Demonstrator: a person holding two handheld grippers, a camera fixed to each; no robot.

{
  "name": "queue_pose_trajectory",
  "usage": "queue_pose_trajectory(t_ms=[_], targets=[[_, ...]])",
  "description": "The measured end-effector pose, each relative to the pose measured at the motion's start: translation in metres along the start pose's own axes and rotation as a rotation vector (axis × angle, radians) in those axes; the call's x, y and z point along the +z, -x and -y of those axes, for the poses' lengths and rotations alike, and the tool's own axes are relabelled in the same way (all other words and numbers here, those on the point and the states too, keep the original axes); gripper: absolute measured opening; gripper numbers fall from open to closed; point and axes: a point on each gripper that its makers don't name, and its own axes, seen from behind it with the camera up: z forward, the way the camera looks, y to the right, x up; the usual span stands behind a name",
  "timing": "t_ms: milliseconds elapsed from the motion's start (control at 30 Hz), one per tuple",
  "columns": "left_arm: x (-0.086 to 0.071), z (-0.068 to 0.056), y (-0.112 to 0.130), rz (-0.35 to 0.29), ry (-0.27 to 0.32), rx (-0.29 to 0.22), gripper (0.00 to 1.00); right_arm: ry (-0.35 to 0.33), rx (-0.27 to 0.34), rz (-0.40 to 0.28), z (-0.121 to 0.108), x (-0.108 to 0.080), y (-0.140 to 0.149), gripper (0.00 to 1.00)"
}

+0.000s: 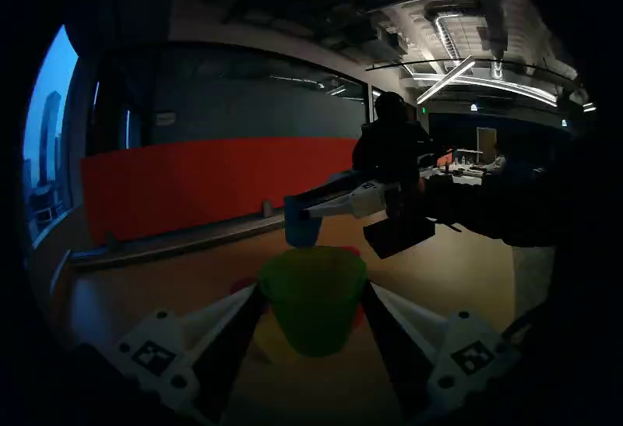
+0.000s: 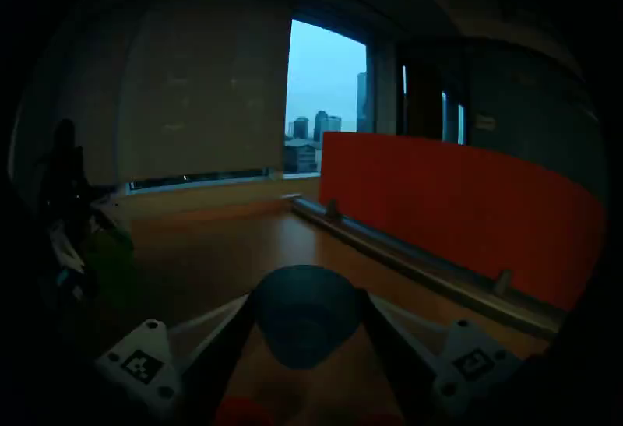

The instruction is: Pour water

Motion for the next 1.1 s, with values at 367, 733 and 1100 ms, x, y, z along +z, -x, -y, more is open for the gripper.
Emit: queue_pose_trajectory(t_ms=[367, 733, 1100], targets=[[-0.001, -0.002, -0.006, -0.016, -0.002, -0.006, 0.86, -0.003, 0.022, -0.121, 0.006, -0.002, -0.033, 0.95], [-0.002, -0.003, -0.009, -0.023, -0.004, -0.009, 0.86, -0.007, 0.033, -0.194, 0.009, -0.003, -0.054, 0.95], [-0.004, -0.002, -0.011, -0.031, -0.005, -0.019, 0.86, -0.021, 0.016, -0.224, 0.012, -0.003, -0.068, 0.95]])
